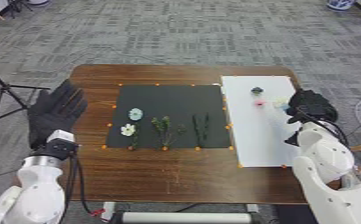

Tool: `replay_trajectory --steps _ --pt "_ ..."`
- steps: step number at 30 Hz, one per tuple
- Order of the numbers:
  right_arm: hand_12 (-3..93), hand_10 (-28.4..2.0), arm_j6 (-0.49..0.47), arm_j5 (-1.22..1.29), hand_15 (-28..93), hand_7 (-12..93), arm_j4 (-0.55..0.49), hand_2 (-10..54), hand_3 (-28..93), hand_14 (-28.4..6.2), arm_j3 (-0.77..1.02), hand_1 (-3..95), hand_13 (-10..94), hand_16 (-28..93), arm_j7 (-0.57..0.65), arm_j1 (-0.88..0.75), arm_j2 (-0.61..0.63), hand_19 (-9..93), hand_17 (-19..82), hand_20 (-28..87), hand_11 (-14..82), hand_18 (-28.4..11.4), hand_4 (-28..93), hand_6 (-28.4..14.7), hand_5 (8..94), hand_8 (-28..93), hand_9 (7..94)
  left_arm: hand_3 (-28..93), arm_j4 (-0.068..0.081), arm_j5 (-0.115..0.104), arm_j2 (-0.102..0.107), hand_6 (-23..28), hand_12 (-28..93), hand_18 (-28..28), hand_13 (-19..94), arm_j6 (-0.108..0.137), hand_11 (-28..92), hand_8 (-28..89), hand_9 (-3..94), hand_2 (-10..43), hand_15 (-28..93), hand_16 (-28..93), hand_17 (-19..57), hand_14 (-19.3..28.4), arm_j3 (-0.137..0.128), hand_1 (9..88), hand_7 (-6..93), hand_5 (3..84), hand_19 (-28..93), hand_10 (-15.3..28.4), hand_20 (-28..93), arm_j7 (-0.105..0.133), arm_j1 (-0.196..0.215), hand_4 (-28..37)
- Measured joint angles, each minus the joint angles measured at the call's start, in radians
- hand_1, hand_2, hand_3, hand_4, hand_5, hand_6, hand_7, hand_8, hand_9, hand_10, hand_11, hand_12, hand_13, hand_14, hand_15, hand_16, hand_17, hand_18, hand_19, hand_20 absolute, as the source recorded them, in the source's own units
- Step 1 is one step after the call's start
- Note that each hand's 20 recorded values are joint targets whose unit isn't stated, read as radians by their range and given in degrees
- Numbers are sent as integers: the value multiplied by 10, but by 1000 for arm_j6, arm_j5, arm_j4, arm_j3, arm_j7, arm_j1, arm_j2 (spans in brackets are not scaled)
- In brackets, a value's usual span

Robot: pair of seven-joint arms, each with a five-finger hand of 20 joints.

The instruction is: Arrange flowers

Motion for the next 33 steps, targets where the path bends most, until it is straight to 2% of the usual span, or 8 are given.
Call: replay_trajectory --steps 4,8,16,20,24,28,33 --pt "327 -78 23 2 640 185 -67 -59 624 -62 -62 604 750 326 -90 27 6 879 441 402 91 -201 -283 9 793 26 867 699 -4 0 -1 79 78 143 263 0 182 -92 334 152 183 -41 -71 130 -13 244 116 416 349 134 77 1 21 -283" --pt "326 -83 31 2 635 186 -62 -59 638 -63 -170 596 744 328 -174 105 -16 879 437 401 94 -203 -283 8 789 26 861 699 -4 0 -3 79 78 143 262 0 181 -92 336 153 183 -40 -72 130 -15 243 116 416 350 134 78 0 28 -283" --pt "319 -89 -38 -30 633 190 73 -64 668 -66 -378 583 742 327 -297 267 -168 880 435 399 100 -205 -283 5 788 23 856 702 -1 0 -4 79 78 143 266 -1 181 -92 338 152 178 -43 -70 127 0 242 115 418 351 133 77 -6 22 -283" --pt "315 -94 -58 -78 632 197 152 -68 683 -67 -433 577 740 326 -313 298 -258 881 435 398 95 -206 -283 3 786 27 851 704 6 -3 -2 82 77 144 273 -1 182 -92 346 153 179 -43 -70 122 26 244 116 424 354 134 78 -9 4 -283" --pt "311 -94 -91 -80 631 200 220 -69 686 -67 -433 577 739 326 -311 302 -341 882 435 398 91 -205 -283 1 786 27 847 703 13 -20 1 82 77 144 274 1 183 -92 347 153 180 -44 -70 121 52 245 115 426 356 135 78 -7 -19 -283" --pt "310 -92 -95 -97 632 201 260 -70 686 -67 -434 576 738 326 -305 297 -386 882 434 398 87 -205 -283 0 784 26 842 707 14 -27 3 82 76 145 274 1 183 -92 347 154 180 -45 -70 121 56 246 115 426 358 135 78 -8 -31 -283" --pt "308 -91 -80 -133 632 203 264 -70 684 -68 -440 577 738 324 -314 275 -409 883 435 396 84 -204 -283 0 783 24 841 707 14 -41 3 82 76 144 273 0 183 -92 347 153 179 -45 -69 122 55 248 114 425 357 135 77 -9 -34 -283"
